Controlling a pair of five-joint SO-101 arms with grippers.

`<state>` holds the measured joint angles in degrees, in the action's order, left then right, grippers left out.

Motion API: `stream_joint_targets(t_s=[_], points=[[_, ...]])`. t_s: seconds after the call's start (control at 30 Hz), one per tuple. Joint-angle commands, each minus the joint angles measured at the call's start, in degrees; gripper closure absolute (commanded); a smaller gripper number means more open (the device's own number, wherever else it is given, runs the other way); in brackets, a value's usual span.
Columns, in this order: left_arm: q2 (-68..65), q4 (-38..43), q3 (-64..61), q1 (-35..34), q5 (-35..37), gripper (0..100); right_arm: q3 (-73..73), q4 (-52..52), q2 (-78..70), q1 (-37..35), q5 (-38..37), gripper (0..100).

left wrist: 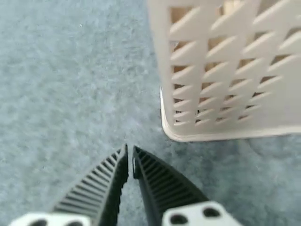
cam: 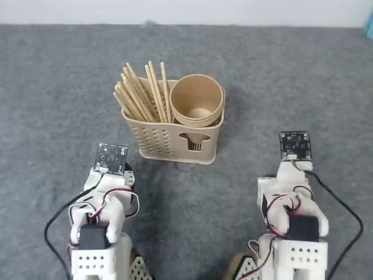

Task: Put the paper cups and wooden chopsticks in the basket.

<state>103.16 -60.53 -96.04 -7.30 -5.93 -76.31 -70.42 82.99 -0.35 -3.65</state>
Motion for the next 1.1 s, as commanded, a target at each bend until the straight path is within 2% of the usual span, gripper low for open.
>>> stream_joint_targets(t_s=[0.0, 0.23, 0.43, 0.53, 1.07], points=[[0.35, -0.09, -0.48, -0.09, 0.26, 99, -2.73, 1.19, 0.75, 0.40, -0.79, 99.1], [0.26, -1.23, -0.57, -0.09, 0.44, 99, -12.48, 1.36, 0.84, 0.75, -0.79, 99.1], [0.35, -11.25, -0.57, 1.49, 0.26, 98, -16.00, 2.86, 0.84, 0.84, -1.14, 99.1], [0.26, -11.25, -0.57, 3.25, 0.18, 99, -16.00, 2.07, 0.84, 0.84, -1.14, 99.1], [0.26, -11.25, -0.57, 2.99, 0.18, 99, -16.00, 2.07, 0.84, 0.84, -1.23, 99.1]])
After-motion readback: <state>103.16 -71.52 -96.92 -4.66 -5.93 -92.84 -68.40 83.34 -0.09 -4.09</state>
